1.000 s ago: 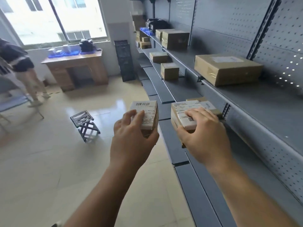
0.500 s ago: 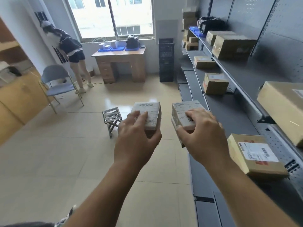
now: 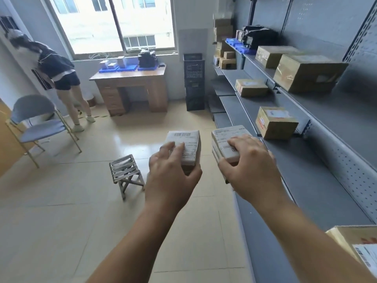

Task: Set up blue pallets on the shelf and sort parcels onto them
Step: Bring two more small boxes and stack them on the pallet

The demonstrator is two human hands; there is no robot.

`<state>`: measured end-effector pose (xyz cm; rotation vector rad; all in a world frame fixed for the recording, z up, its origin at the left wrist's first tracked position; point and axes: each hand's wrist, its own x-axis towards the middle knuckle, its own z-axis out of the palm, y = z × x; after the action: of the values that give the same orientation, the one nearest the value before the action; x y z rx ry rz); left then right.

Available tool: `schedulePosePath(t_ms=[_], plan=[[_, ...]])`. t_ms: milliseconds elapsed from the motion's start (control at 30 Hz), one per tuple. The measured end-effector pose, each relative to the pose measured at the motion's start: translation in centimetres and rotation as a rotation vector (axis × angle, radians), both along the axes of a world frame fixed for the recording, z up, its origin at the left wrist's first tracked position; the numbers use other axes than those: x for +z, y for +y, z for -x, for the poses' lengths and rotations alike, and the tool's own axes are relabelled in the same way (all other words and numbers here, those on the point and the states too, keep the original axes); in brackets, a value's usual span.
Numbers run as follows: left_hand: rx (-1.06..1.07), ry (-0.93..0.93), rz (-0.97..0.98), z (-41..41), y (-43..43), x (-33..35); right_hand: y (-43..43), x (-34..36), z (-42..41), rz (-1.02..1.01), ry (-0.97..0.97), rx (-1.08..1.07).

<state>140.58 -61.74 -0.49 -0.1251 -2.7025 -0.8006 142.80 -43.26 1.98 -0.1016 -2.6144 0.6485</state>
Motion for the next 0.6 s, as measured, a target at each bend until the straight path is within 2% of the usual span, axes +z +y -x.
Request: schedulePosePath(t_ms=[333, 600], plan=[[-0.023, -0.028, -0.012, 19.4, 2.8, -1.5, 3.5, -2.0, 19.0, 0.055, -0.011, -0.055], [0.071, -0.032, 0.003, 35.5, 7.2, -0.7, 8.2, -0.9, 36.7, 0.057, 0.011, 0.038]])
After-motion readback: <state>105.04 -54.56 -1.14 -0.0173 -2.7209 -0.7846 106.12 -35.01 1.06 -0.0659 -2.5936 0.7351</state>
